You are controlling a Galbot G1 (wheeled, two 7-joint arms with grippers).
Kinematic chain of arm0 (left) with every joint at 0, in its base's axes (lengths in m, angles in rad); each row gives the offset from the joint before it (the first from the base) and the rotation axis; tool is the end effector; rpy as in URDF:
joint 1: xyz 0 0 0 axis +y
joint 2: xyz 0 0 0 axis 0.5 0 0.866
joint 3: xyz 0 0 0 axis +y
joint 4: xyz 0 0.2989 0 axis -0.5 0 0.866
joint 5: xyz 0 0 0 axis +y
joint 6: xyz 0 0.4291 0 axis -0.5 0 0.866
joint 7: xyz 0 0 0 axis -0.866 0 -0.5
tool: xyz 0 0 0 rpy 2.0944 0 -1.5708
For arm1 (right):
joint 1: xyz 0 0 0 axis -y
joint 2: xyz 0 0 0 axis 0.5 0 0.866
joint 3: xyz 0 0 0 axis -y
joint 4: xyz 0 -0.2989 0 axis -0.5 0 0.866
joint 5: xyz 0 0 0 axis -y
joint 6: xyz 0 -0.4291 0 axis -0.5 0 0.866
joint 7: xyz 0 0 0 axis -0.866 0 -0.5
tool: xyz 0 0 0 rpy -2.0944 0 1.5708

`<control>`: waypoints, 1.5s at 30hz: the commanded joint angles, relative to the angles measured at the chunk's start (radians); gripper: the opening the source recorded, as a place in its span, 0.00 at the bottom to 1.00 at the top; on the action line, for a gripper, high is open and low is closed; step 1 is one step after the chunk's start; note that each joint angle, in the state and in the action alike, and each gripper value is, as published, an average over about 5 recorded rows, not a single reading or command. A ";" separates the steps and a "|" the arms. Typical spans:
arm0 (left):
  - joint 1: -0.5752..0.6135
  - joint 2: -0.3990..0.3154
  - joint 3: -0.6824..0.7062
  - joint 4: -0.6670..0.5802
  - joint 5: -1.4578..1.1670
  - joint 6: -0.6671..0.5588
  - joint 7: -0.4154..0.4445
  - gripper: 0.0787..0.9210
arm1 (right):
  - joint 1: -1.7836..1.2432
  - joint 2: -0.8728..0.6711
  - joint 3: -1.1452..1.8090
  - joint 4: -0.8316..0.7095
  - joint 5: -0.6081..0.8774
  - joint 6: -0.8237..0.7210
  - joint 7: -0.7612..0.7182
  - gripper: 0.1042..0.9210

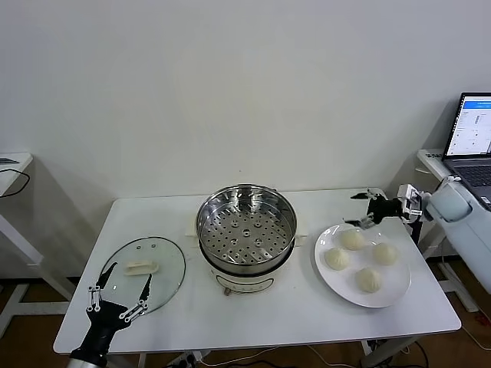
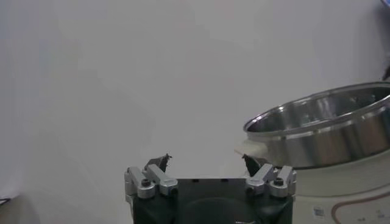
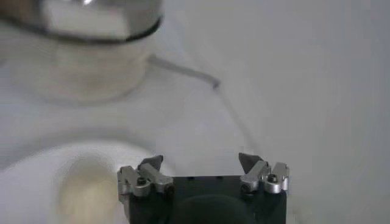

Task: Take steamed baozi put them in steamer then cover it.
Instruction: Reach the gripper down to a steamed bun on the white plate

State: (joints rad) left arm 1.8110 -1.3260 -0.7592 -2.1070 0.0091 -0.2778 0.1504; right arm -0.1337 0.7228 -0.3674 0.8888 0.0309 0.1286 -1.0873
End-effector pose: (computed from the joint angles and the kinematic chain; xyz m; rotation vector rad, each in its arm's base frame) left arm 0.2200 0.1029 -0.2889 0.2436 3.0325 0.5409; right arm 0.5799 -0.2556 -0.1830 1.2627 -1.8775 1.1608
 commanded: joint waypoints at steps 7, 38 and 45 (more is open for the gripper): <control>0.012 -0.005 -0.004 0.002 0.004 -0.006 0.000 0.88 | 0.124 0.080 -0.147 -0.135 -0.301 0.052 -0.107 0.88; 0.004 -0.002 0.007 0.031 0.009 -0.007 -0.007 0.88 | 0.110 0.250 -0.162 -0.275 -0.359 0.086 -0.048 0.73; 0.004 -0.006 0.006 0.028 0.009 -0.007 -0.010 0.88 | 0.121 0.225 -0.181 -0.223 -0.343 0.084 -0.053 0.68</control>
State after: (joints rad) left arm 1.8151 -1.3315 -0.7528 -2.0783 0.0186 -0.2849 0.1400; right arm -0.0093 0.9370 -0.5494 0.6627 -0.3020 0.2118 -1.1449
